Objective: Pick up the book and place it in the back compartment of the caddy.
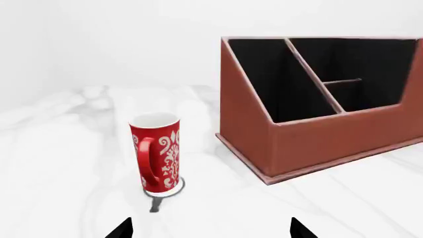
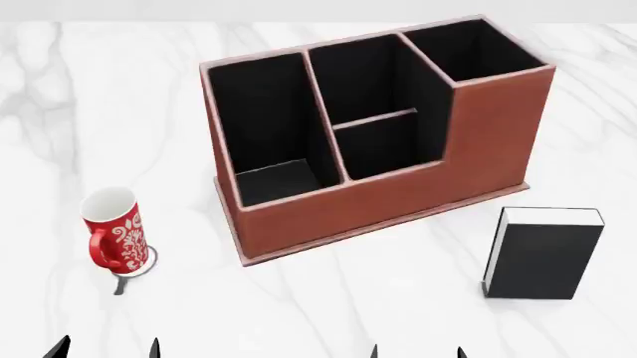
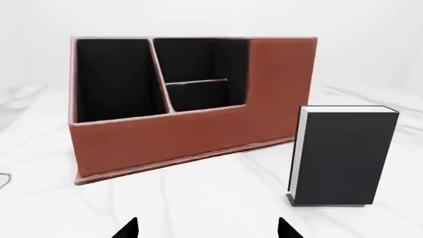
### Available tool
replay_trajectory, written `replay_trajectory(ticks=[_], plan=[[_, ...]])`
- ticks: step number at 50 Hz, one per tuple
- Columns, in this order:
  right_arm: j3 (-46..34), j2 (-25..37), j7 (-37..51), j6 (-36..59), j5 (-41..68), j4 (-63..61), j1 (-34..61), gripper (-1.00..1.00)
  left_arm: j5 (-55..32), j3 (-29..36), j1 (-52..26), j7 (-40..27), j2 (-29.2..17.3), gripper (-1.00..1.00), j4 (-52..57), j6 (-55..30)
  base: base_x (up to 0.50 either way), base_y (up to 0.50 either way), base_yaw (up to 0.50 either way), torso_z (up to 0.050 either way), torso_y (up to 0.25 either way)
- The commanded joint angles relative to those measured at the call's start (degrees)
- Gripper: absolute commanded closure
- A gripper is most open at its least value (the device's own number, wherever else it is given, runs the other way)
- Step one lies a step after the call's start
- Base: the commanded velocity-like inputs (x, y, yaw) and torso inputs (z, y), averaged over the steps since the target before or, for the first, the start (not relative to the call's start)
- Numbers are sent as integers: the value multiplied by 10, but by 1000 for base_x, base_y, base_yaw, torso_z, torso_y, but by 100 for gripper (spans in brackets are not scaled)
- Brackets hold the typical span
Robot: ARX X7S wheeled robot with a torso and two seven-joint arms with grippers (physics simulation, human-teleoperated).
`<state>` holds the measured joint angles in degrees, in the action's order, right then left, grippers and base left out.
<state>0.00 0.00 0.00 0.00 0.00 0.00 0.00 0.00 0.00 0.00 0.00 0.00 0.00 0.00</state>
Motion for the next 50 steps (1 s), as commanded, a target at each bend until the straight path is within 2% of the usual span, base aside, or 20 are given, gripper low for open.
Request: replay_trajectory(ticks=[1, 12, 15, 20, 22, 27, 44, 50], plan=[[-10, 8, 14, -7, 9, -4, -2, -100, -8, 9, -1, -14, -9, -100, -6, 10, 0, 0, 0, 0, 0], [-39, 26, 54, -64, -2, -74, -44, -100, -31, 13, 24, -47, -26, -100, 29, 79, 0, 0, 0, 0, 0], [-42, 31, 59, -65, 3, -108, -60, -100, -10, 12, 32, -73, -28, -100, 41, 95, 0, 0, 0, 0, 0], [-46, 37, 64, -75, 11, -143, -80, -100, -8, 20, 51, -79, -36, -100, 73, 113, 0, 0, 0, 0, 0], [-49, 39, 66, -87, 13, -142, -82, -100, -7, 26, 58, -75, -41, -100, 72, 151, 0, 0, 0, 0, 0], [-53, 45, 74, -130, 8, -152, -93, -100, -24, 38, 68, -60, -53, -100, 79, 181, 0, 0, 0, 0, 0], [-51, 61, 92, -195, 31, -174, -108, -100, -48, 35, 91, -75, -66, -100, 96, 290, 0, 0, 0, 0, 0], [-43, 67, 101, -193, 45, -189, -112, -100, -60, 36, 94, -78, -73, -100, 107, 286, 0, 0, 0, 0, 0]])
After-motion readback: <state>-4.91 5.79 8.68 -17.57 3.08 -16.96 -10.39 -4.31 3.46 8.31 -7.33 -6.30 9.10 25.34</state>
